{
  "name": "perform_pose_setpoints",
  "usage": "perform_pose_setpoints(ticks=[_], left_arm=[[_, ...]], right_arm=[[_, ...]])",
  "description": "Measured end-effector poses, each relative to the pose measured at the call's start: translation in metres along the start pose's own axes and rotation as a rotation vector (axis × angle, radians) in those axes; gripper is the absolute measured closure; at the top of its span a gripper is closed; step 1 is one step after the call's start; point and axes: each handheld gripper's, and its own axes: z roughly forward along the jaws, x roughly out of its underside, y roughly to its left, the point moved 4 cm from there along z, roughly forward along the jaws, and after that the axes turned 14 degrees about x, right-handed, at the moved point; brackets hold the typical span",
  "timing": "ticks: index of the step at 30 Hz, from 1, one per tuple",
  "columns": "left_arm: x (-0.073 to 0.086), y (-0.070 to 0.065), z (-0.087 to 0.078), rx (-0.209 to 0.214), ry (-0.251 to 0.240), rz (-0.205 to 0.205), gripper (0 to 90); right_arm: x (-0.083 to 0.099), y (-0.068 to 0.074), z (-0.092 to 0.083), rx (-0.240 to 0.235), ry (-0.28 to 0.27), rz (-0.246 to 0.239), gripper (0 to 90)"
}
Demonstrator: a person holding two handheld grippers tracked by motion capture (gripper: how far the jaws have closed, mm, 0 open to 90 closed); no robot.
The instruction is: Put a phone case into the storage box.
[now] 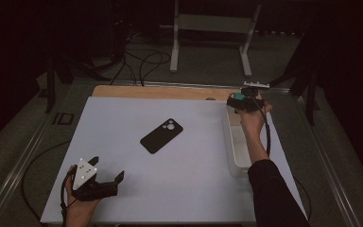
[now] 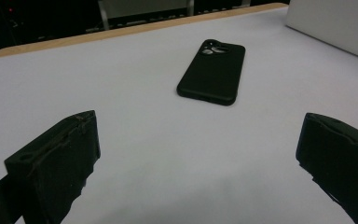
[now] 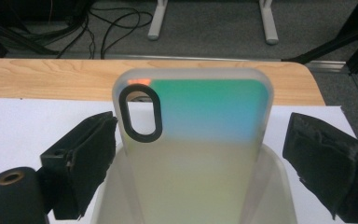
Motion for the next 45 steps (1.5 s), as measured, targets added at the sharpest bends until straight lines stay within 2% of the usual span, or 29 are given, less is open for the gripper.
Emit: perform_pose_setpoints(ticks=[9, 16, 18, 19, 22, 25, 30, 40, 45], left_arm=[[-0.001, -0.001, 0.000, -0.002, -0.001, 0.001, 0.0], [-0.001, 0.000, -0.001, -0.007, -0.003, -0.002, 0.0], [-0.001, 0.000, -0.001, -0.007, -0.003, -0.002, 0.0], [-0.001, 0.000, -0.002, -0.010, -0.006, -0.003, 0.0], [-0.001, 0.000, -0.002, -0.012, -0.007, -0.002, 0.0], [-0.002, -0.001, -0.002, -0.010, -0.005, 0.000, 0.0], [-0.002, -0.001, -0.001, -0.013, -0.003, -0.004, 0.0], [-0.003, 0.000, -0.001, -0.018, 0.000, -0.004, 0.0], [-0.005, -0.001, -0.002, -0.018, -0.005, -0.001, 0.0]], right_arm=[[-0.004, -0.006, -0.013, -0.021, -0.029, -0.012, 9.4], [-0.007, -0.006, -0.026, -0.058, -0.061, -0.032, 9.4], [-0.007, -0.005, -0.031, -0.075, -0.073, -0.041, 9.4], [-0.006, -0.003, -0.041, -0.105, -0.095, -0.065, 9.4], [-0.006, -0.002, -0.044, -0.113, -0.101, -0.073, 9.4], [-0.004, 0.000, -0.062, -0.162, -0.134, -0.106, 9.4], [0.002, 0.004, -0.079, -0.221, -0.163, -0.121, 9.4], [0.021, 0.010, -0.122, -0.332, -0.237, -0.166, 9.4], [0.038, 0.013, -0.142, -0.368, -0.272, -0.192, 9.4]])
